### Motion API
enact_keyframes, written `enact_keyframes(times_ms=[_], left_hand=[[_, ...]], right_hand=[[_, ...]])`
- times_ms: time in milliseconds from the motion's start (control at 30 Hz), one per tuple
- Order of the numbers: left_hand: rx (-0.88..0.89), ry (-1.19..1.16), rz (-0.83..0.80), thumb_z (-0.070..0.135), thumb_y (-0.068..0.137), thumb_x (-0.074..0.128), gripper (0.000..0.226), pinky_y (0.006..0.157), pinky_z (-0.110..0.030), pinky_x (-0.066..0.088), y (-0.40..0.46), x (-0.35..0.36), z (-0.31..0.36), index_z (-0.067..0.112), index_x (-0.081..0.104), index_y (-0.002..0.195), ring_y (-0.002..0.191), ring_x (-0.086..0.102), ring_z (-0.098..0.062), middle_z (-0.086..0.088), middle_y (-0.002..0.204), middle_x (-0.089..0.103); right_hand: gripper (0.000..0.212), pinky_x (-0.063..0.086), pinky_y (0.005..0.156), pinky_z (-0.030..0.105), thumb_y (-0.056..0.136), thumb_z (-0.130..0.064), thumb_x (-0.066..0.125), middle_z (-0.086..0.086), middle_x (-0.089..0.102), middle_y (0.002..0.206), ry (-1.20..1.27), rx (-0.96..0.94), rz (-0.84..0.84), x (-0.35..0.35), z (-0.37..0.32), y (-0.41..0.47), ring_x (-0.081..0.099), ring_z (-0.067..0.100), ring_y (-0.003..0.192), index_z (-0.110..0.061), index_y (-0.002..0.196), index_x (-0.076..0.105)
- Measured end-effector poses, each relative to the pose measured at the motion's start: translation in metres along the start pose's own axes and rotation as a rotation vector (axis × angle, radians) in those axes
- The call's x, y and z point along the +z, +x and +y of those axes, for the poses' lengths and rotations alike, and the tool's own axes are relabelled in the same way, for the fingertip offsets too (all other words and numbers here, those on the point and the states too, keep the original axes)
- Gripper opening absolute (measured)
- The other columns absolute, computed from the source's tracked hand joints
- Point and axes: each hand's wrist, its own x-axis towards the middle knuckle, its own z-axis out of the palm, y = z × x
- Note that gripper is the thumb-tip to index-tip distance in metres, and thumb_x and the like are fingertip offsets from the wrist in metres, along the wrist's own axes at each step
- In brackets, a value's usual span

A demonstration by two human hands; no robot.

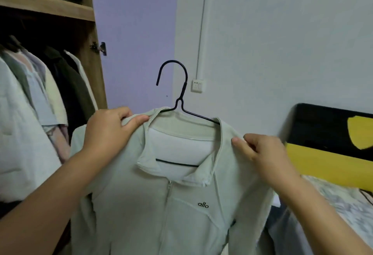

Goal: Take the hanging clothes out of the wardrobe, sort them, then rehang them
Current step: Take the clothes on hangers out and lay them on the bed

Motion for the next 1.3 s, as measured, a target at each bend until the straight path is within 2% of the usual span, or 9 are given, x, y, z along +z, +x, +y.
enact_keyframes(times_ms=[100,233,333,500,600,867,1000,1200,1300], left_hand=[[0.002,-0.064,-0.049,0.066,0.068,0.062,0.059,0.060,-0.038,0.040,-0.034,0.009,0.041,0.007,0.059,0.060,0.060,0.053,-0.027,-0.009,0.055,0.057],[-0.009,-0.103,-0.151,0.045,0.077,0.067,0.037,0.064,-0.037,0.041,-0.076,0.015,0.086,0.009,0.064,0.067,0.067,0.057,-0.026,-0.008,0.063,0.062],[0.029,-0.153,-0.245,0.052,0.076,0.065,0.040,0.062,-0.032,0.040,-0.101,0.016,0.107,0.013,0.065,0.071,0.069,0.058,-0.024,-0.004,0.068,0.066],[0.149,-0.244,-0.320,0.069,0.063,0.036,0.057,0.059,-0.015,0.034,-0.124,0.015,0.130,0.020,0.063,0.070,0.063,0.050,-0.018,0.008,0.062,0.056],[0.309,-0.270,-0.363,0.064,0.070,0.036,0.058,0.058,-0.029,0.032,-0.137,0.013,0.144,0.014,0.065,0.071,0.062,0.047,-0.019,0.004,0.062,0.057],[0.453,-0.431,-0.478,0.038,0.081,0.063,0.029,0.063,-0.030,0.031,-0.189,-0.003,0.188,0.010,0.066,0.074,0.069,0.049,-0.020,-0.010,0.072,0.064],[0.507,-0.527,-0.543,0.021,0.083,0.068,0.018,0.064,-0.029,0.028,-0.222,-0.014,0.229,0.005,0.067,0.074,0.073,0.055,-0.026,-0.011,0.071,0.063],[0.637,-0.648,-0.648,0.038,0.076,0.054,0.035,0.055,-0.032,0.031,-0.276,-0.002,0.299,0.005,0.066,0.071,0.068,0.054,-0.026,-0.012,0.067,0.061],[0.663,-0.695,-0.682,0.028,0.081,0.069,0.027,0.053,-0.031,0.029,-0.308,0.006,0.339,0.004,0.066,0.070,0.067,0.052,-0.023,-0.013,0.068,0.064]], right_hand=[[0.057,0.018,0.047,0.029,0.092,-0.040,0.053,-0.004,0.018,0.042,-0.111,-0.005,0.106,-0.028,0.022,-0.051,0.024,0.017,0.048,-0.021,0.049,0.021],[0.046,0.018,0.044,0.024,0.082,-0.047,0.043,-0.007,0.018,0.041,-0.189,0.011,0.188,-0.061,0.048,-0.117,0.032,0.022,0.048,-0.025,0.050,0.020],[0.043,0.016,0.044,0.015,0.085,-0.046,0.040,-0.012,0.011,0.043,-0.300,-0.034,0.274,-0.088,0.056,-0.162,0.027,0.019,0.041,-0.030,0.054,0.013],[0.041,0.015,0.043,0.014,0.085,-0.043,0.040,-0.013,0.007,0.043,-0.393,0.043,0.383,-0.124,0.053,-0.230,0.021,0.014,0.040,-0.034,0.059,0.010],[0.041,0.017,0.042,0.017,0.085,-0.046,0.038,-0.010,0.009,0.041,-0.445,0.149,0.454,-0.140,0.040,-0.276,0.018,0.007,0.037,-0.031,0.057,0.011],[0.044,0.017,0.043,0.029,0.083,-0.050,0.037,-0.006,0.014,0.041,-0.541,0.438,0.542,-0.159,-0.022,-0.404,0.023,0.013,0.039,-0.026,0.053,0.016],[0.054,0.022,0.044,0.028,0.088,-0.039,0.056,-0.006,0.016,0.042,-0.554,0.591,0.577,-0.178,-0.049,-0.463,0.023,0.010,0.041,-0.023,0.052,0.019],[0.055,0.022,0.048,0.028,0.088,-0.030,0.059,-0.004,0.020,0.042,-0.580,0.800,0.640,-0.211,-0.067,-0.543,0.026,0.014,0.044,-0.020,0.050,0.021],[0.055,0.022,0.049,0.027,0.089,-0.033,0.058,-0.004,0.022,0.042,-0.575,0.887,0.686,-0.228,-0.063,-0.579,0.027,0.014,0.045,-0.020,0.050,0.022]])
